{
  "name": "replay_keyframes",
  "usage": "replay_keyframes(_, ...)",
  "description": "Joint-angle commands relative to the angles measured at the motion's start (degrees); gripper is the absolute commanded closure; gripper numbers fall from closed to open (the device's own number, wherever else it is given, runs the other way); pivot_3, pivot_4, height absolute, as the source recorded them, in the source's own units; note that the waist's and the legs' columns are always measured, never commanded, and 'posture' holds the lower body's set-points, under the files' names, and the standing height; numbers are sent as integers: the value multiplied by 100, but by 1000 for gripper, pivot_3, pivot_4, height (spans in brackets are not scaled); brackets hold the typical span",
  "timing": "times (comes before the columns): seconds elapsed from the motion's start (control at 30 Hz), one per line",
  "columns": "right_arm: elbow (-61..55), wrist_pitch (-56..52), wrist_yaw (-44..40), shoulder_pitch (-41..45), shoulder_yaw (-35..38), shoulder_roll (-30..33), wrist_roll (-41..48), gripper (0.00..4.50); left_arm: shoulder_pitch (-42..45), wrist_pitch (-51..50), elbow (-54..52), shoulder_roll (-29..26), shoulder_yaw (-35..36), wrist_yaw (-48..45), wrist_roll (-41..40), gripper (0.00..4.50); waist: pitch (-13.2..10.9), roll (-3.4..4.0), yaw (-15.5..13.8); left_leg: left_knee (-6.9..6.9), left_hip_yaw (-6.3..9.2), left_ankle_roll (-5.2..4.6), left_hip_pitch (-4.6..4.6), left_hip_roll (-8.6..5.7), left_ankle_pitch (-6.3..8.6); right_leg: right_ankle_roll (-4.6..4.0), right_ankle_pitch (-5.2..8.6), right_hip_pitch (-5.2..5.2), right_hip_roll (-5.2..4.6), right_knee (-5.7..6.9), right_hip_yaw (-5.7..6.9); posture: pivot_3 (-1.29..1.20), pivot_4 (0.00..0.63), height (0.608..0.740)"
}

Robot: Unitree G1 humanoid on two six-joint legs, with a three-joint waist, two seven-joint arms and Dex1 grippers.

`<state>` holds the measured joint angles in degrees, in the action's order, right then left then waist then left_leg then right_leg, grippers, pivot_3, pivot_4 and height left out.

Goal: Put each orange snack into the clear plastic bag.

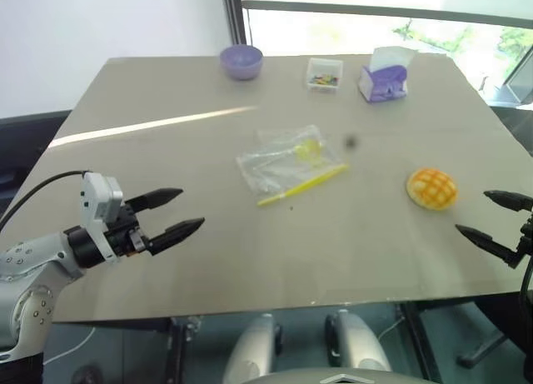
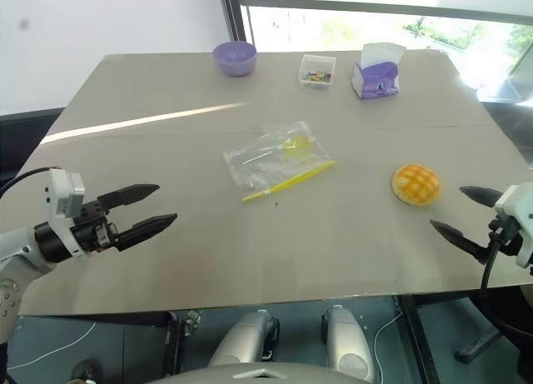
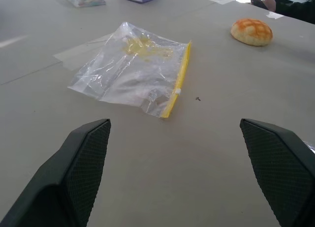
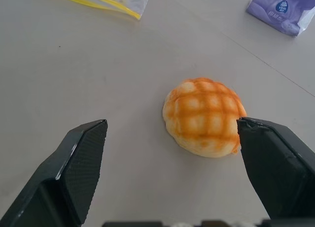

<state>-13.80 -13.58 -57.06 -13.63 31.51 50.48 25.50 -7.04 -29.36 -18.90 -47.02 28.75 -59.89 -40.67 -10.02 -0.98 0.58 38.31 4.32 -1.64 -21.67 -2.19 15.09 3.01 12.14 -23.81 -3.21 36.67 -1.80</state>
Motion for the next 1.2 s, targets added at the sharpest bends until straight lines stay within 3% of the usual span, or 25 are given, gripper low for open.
replay_keyframes(0.03,-242,-80,7,46,198,117,87,0,76,143,-69,-92,118,-42,-22,47,0,0,0,0,0,0,0,0,0,0,0,0,0,0,0,0,150,740)
replay_keyframes(0.73,-901,-375,290,701,-643,-206,259,0,506,-474,-205,137,-60,674,-434,47,-3,3,3,-1,8,-1,-5,0,1,0,-2,-1,-2,-6,8,0,150,740)
replay_keyframes(0.83,-1175,-401,438,988,-1150,-382,224,0,704,-1283,-281,174,-105,1269,-961,47,-4,3,2,-1,10,-1,-5,1,1,3,-4,-1,-2,-6,10,0,150,740)
replay_keyframes(0.97,-1393,-366,633,1609,-2200,-668,-163,0,1573,-3528,9,200,-386,2882,-2157,47,-8,0,6,2,25,-1,-8,1,1,28,-14,-1,0,-4,23,0,150,740)
replay_keyframes(1.2,-1515,-315,776,2159,-3038,-1064,-369,0,2925,-4967,1417,1306,-369,5025,-3441,47,-8,-1,-5,1,43,3,-11,-22,0,4,-29,-4,9,3,36,0,150,740)
